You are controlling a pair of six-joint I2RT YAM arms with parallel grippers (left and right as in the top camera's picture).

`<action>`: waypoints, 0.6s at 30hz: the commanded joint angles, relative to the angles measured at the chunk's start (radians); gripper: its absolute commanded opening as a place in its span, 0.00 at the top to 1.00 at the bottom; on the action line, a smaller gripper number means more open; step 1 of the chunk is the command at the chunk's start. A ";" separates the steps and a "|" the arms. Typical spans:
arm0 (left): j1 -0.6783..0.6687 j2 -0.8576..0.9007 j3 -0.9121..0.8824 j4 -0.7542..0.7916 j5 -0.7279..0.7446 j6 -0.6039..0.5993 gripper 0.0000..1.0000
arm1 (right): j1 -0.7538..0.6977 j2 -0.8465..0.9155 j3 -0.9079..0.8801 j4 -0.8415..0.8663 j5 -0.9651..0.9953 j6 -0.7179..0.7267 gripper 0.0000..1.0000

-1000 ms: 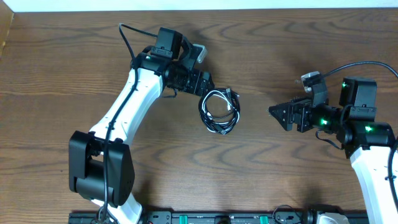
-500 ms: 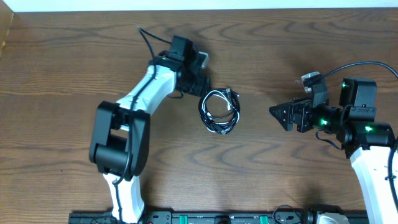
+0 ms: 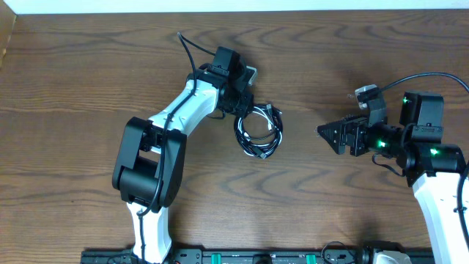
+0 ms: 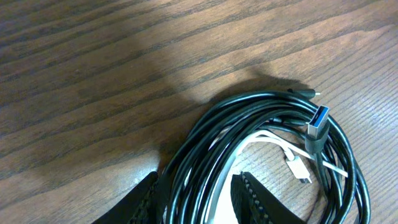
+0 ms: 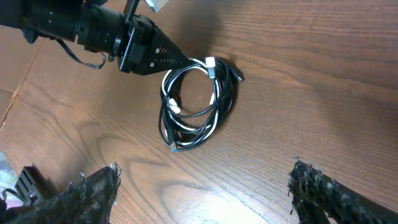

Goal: Untangle cables
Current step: 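Move the left gripper down onto the cable bundle and grasp it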

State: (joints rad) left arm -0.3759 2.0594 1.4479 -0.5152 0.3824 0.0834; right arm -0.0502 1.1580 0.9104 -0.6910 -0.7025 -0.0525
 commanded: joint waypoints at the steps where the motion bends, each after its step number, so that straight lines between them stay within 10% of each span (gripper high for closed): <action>1: -0.013 0.021 -0.018 -0.003 -0.010 0.005 0.64 | 0.000 0.002 0.018 -0.001 -0.003 -0.008 0.14; 6: -0.016 0.020 -0.024 0.002 -0.010 0.005 0.92 | 0.000 0.002 0.018 0.000 -0.002 -0.008 0.14; 18: 0.000 -0.188 0.048 -0.010 0.026 -0.180 0.93 | 0.000 0.002 0.018 0.048 0.011 0.080 0.17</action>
State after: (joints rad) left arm -0.3889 2.0274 1.4361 -0.5270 0.3824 0.0093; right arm -0.0502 1.1580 0.9104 -0.6682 -0.6846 -0.0338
